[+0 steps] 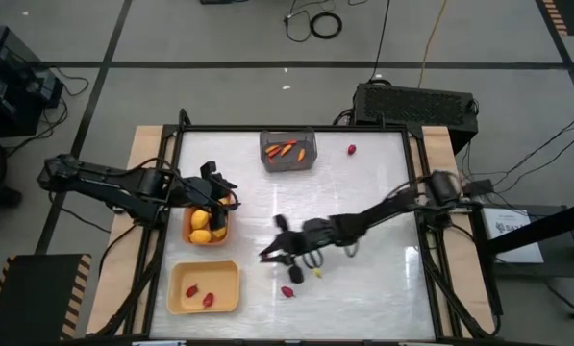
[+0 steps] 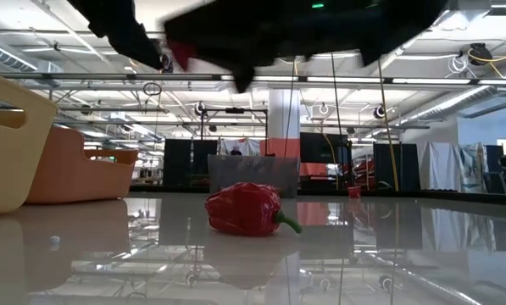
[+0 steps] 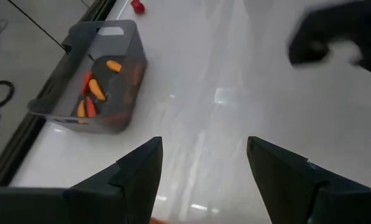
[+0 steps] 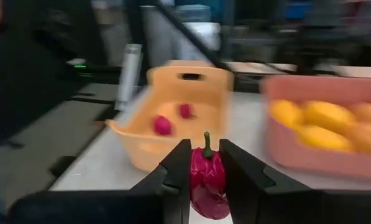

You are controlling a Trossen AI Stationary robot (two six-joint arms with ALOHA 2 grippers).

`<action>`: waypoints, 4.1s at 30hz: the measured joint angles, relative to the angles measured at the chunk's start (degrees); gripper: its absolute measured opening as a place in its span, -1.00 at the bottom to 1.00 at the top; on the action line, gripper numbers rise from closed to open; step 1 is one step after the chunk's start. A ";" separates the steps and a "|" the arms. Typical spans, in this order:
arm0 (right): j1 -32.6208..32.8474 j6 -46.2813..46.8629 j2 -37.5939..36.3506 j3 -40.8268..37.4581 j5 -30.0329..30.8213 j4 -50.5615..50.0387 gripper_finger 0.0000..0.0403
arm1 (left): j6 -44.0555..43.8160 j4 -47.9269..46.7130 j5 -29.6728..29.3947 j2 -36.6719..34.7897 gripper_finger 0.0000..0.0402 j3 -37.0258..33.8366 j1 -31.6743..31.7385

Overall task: Sort produce into baskets
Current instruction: Put the red bell pepper into the yellow bin

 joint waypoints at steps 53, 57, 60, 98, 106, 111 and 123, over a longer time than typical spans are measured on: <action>-19.13 -5.22 8.82 43.13 -32.79 -73.40 -0.26 | -1.76 -0.76 -1.55 -6.38 0.21 0.02 3.95; -24.60 -8.37 4.82 43.13 -26.62 -89.88 -0.32 | -2.04 1.24 -2.40 -6.38 0.21 0.02 3.97; -29.58 -9.96 3.06 43.13 -23.30 -99.59 -0.36 | -3.37 3.17 -2.74 -6.36 0.21 0.02 3.97; -64.24 20.90 -0.62 17.49 1.14 -87.12 0.40 | -14.80 11.01 -4.72 -6.32 0.21 0.02 2.55; -62.35 21.26 2.17 17.49 2.09 -88.27 0.31 | -15.08 10.42 -4.72 -6.32 0.21 0.02 2.55; -62.33 21.11 3.81 17.49 2.28 -89.23 0.19 | -15.11 10.42 -4.72 -6.32 0.21 0.02 2.55; -62.29 17.54 4.21 17.49 3.81 -89.43 -0.40 | -15.06 10.39 -4.70 -6.32 0.21 0.02 2.55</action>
